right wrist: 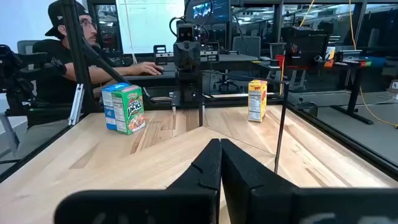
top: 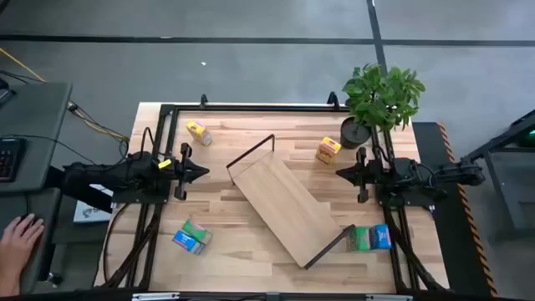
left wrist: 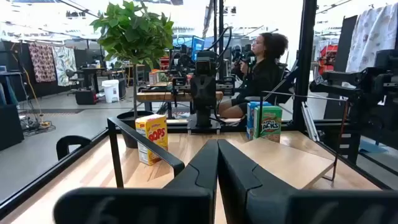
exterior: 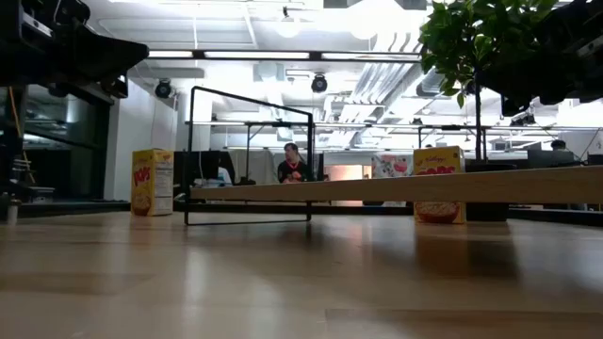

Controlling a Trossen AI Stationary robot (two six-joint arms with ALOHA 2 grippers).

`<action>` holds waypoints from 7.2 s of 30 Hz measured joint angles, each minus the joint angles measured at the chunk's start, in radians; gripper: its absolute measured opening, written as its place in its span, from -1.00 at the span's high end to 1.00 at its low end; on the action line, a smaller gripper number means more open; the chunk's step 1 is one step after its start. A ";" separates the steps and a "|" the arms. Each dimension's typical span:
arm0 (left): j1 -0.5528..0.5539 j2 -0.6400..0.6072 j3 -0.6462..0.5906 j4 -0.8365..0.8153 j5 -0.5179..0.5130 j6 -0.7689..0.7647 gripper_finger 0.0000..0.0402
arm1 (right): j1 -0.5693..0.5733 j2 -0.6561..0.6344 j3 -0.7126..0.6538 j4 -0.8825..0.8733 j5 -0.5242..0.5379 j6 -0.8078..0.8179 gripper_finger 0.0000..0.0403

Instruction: Stack cereal on shelf

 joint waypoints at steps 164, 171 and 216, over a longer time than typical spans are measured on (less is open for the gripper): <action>0.207 0.914 0.944 -0.893 -0.756 -0.604 -0.48 | 0.000 0.000 0.000 0.000 0.000 0.000 1.00; 0.262 0.980 0.919 -0.977 -0.731 -0.705 -0.48 | 0.000 0.000 0.000 0.000 0.000 0.000 1.00; 0.490 1.428 1.017 -1.221 -0.674 0.777 -0.48 | 0.000 0.000 0.000 0.000 0.000 0.000 1.00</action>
